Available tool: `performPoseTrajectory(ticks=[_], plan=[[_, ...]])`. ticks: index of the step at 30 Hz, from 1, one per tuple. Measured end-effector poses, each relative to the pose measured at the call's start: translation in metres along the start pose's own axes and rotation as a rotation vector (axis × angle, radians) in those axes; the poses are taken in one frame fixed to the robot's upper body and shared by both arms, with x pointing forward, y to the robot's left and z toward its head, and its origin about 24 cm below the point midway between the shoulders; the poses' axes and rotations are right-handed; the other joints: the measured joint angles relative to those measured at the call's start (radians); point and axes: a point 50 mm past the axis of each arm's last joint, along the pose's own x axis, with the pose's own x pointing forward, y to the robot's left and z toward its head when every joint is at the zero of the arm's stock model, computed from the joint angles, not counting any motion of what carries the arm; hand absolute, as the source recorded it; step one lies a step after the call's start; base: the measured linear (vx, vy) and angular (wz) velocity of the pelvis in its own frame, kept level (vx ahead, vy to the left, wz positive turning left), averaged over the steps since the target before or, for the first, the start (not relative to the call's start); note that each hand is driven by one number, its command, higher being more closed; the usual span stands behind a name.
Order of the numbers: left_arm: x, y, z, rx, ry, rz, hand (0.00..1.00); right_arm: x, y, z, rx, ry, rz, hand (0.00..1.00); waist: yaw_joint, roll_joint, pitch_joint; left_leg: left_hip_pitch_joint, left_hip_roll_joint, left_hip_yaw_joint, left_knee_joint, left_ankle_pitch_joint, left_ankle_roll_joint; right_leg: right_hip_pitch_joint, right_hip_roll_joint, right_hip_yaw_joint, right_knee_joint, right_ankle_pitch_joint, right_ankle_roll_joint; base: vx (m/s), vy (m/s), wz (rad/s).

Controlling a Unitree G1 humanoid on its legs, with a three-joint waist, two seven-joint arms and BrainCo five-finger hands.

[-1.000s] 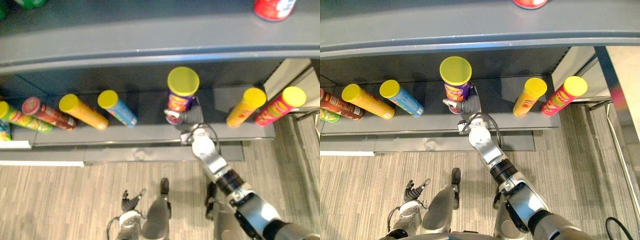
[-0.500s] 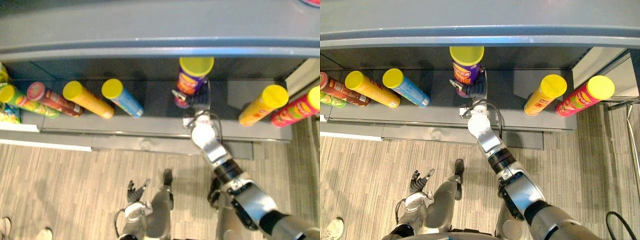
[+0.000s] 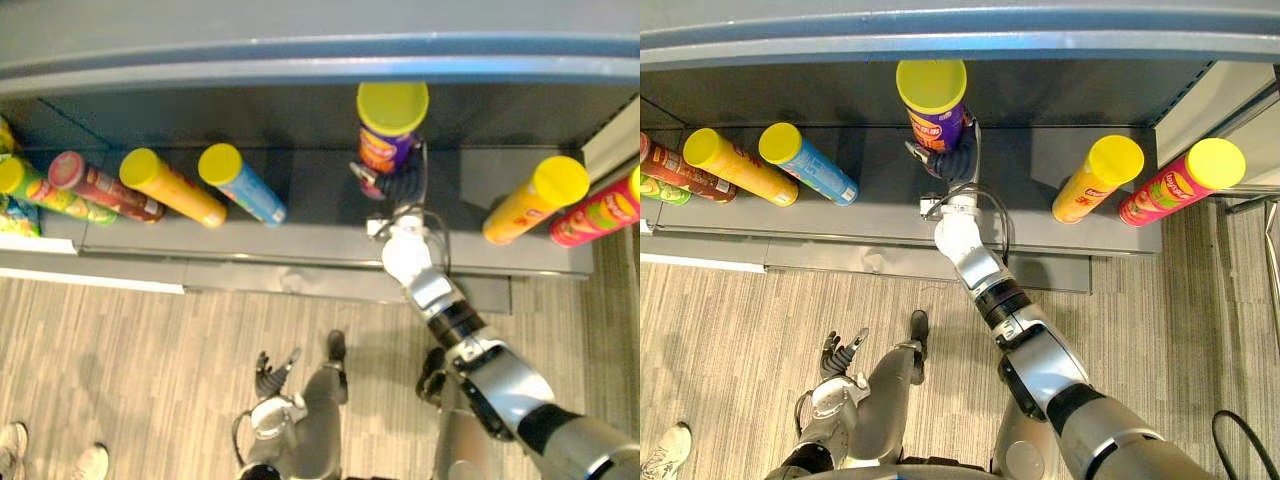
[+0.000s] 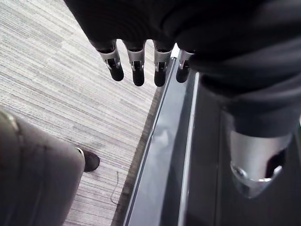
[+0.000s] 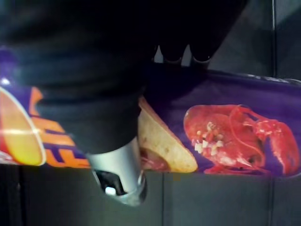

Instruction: Put the gum and the chips on the shelf.

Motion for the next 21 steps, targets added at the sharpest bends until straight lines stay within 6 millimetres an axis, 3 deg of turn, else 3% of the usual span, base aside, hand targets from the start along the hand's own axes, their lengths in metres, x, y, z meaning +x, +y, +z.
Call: performPoseTrajectory(ticks=[13,21], plan=[[0.003,-0.005,0.007,-0.017,-0.018,-0.002,0.00,0.003,0.007,-0.009,-0.114,-0.003,0.062,1.00,0.000,-0.001,0.009,-0.063,0.014,0.019,0.041,-0.010,0.000,-0.074,0.003,0.016,0.032,-0.002,-0.005,0.01,-0.005,-0.05],[0.004,-0.006,0.011,-0.044,-0.031,0.002,0.00,0.007,0.017,0.001,-0.158,-0.085,0.117,1.00,0.005,-0.001,0.009,-0.101,0.017,0.017,0.070,-0.020,0.000,-0.106,-0.001,0.015,0.051,-0.003,-0.007,0.02,-0.003,0.00]])
